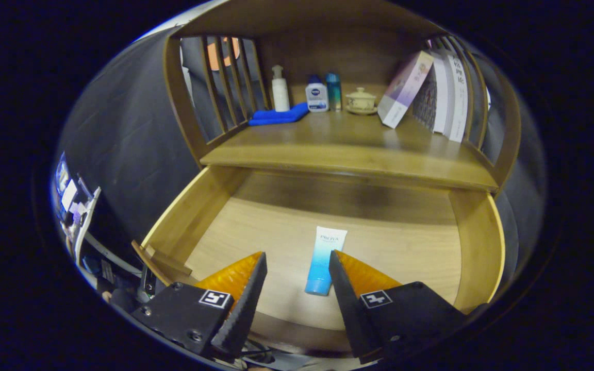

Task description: Pull open the drawer, take out the items inside it, and place them on the countertop above the cabinet.

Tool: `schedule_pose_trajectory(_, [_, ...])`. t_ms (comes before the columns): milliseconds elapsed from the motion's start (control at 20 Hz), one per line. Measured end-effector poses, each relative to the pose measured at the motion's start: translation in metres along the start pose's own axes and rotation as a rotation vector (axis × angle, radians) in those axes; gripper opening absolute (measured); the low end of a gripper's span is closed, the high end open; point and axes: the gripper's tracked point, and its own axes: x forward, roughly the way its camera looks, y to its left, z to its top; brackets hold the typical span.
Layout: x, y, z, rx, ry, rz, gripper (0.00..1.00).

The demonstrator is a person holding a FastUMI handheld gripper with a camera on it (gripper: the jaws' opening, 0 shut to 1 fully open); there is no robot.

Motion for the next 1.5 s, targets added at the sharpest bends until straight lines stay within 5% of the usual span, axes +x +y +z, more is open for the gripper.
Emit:
schedule_pose_trajectory(700, [0.056, -0.02, -0.043, 0.029, 0.476, -0.042, 0.77])
schedule_pose_trajectory(1000, [0.059, -0.022, -0.041, 0.051, 0.514, -0.071, 0.76])
schedule_pose_trajectory(1300, [0.062, -0.033, -0.036, 0.027, 0.526, -0.136, 0.66])
schedule_pose_trajectory(1500, [0.058, -0.033, -0.039, 0.07, 0.495, -0.14, 0.46])
